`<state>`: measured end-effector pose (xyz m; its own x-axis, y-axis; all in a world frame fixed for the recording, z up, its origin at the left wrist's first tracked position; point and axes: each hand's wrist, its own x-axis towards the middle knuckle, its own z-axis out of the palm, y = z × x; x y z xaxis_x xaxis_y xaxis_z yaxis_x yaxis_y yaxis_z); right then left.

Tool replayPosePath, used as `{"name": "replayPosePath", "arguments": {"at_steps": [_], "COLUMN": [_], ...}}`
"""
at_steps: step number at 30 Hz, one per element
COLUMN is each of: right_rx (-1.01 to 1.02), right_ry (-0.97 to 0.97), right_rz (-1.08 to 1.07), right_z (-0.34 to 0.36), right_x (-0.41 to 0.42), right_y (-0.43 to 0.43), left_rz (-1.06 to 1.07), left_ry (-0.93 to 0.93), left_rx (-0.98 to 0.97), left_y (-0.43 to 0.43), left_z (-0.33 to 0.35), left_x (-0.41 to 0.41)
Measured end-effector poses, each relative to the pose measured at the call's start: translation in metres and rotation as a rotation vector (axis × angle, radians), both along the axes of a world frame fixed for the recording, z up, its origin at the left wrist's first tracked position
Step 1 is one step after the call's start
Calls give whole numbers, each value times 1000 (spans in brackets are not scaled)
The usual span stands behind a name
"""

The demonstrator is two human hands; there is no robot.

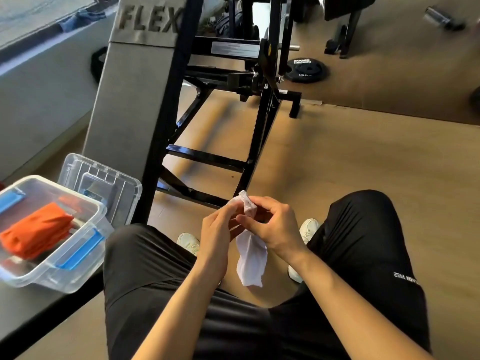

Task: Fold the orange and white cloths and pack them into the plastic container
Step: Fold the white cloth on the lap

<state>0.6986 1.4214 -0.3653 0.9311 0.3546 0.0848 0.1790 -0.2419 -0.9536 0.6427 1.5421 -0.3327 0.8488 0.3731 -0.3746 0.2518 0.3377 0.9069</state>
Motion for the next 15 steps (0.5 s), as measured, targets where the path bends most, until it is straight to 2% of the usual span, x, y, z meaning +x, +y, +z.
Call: {"name": "replayPosePath", "arguments": {"at_steps": [4, 6, 10, 12, 15], "right_rx": [-20, 13, 122, 177, 252], "right_ry": [10, 59, 162, 203, 250], "right_rz": [-49, -15, 58, 93, 146], "right_z": [-10, -10, -8, -7, -6], "right_x": [-1, 3, 12, 15, 19], "right_y": [-14, -21, -32, -36, -39], "left_rz": [-138, -135, -59, -192, -512], "left_ry": [22, 39, 50, 54, 92], "left_rx": [0, 53, 416, 594, 771], "left_y": [3, 12, 40, 53, 54], "left_z": [-6, -10, -22, -29, -37], "left_x": [-15, -22, -29, -27, -18]}}
